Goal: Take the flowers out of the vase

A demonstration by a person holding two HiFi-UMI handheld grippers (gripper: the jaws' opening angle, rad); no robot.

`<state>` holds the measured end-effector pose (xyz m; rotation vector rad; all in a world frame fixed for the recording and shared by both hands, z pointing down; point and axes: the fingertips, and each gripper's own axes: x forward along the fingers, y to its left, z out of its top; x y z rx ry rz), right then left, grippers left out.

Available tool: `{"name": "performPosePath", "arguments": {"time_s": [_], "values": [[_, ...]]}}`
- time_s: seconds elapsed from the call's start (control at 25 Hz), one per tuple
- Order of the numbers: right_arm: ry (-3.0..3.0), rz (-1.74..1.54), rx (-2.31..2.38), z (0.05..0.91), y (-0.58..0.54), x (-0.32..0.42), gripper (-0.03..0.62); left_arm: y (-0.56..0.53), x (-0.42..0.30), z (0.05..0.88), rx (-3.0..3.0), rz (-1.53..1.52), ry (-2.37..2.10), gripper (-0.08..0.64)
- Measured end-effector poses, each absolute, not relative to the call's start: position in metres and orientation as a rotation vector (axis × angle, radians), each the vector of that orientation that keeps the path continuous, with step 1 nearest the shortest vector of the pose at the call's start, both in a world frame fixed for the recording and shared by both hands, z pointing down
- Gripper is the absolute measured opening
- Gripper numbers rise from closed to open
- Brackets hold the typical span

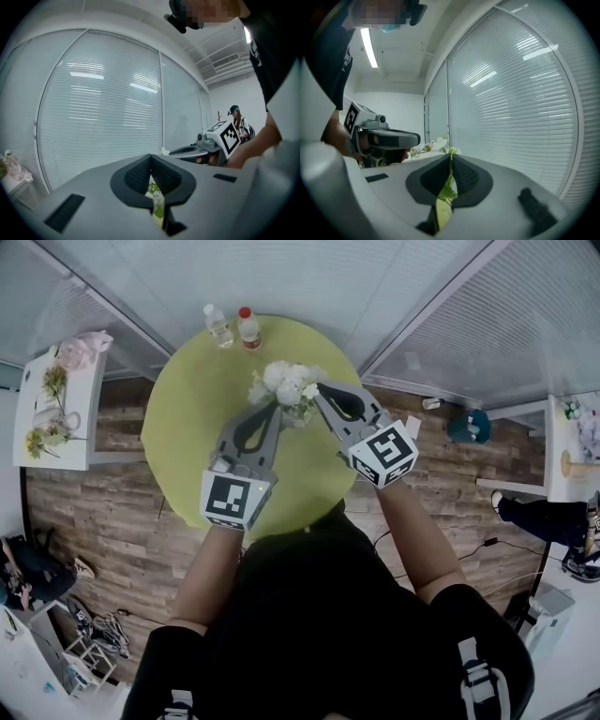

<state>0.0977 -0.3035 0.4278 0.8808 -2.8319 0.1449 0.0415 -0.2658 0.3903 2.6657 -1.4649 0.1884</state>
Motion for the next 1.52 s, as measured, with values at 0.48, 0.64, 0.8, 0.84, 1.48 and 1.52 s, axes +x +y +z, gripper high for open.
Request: {"name": "performPosePath", "arguments": {"time_s": [0.48,0.64,0.8,0.84,1.48,1.52], "values": [[-2.86,0.083,0.98,0.385,-0.282,0.073,0.026,-0.241,0.002,0.36,2.714,0.153,-1.459,0.012],[-2.862,0.042,1.015,0.368,-0.273,0.069,0.026,-0.233,-0.008,0.351,2.736,0.125,-1.444,0.012],[-2.858,0.001,1.052,0.352,-0.263,0.067,0.026,-0.227,-0.013,0.339,2.764,0.098,-1.421,0.012],[-2.855,-0.012,1.062,0.348,-0.259,0.066,0.026,-0.224,-0.015,0.337,2.771,0.095,-1.412,0.012],[-2.834,-0.142,1.2,0.297,-0.207,0.063,0.026,-0.184,-0.028,0.3,2.866,-0.06,-1.266,0.012],[-2.831,-0.145,1.21,0.294,-0.205,0.065,0.026,-0.183,-0.027,0.299,2.873,-0.06,-1.256,0.012]]}}
